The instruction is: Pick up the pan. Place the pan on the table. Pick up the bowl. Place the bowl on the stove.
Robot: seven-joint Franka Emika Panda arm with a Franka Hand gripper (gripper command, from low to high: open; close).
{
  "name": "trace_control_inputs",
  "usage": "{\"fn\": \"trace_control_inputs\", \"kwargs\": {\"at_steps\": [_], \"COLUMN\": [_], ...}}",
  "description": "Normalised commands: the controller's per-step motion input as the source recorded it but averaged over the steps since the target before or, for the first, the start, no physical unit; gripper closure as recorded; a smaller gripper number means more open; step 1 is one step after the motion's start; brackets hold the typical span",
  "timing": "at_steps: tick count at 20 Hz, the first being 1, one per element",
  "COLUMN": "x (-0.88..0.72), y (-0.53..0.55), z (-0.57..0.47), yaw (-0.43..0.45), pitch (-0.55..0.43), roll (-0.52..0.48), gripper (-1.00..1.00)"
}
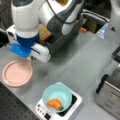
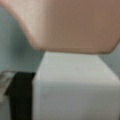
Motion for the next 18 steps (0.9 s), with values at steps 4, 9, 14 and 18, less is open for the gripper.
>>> {"fn": "trace_control_inputs", "kwargs": {"at_steps": [4,9,14,18], "x": [-0.06,-0.08,-0.07,-0.07], "y": [-0.05,-0.02,0.02,0.05], "z": [-0.19,-0.13,-0.23,-0.24], "yaw": [-0.072,-0.105,-0.116,-0.108], "pitch": [-0.147,-0.175,-0.197,-0.195], "roll": [0.044,0.026,-0.002,-0.005], "gripper": [1.0,1.0,1.0,1.0]}}
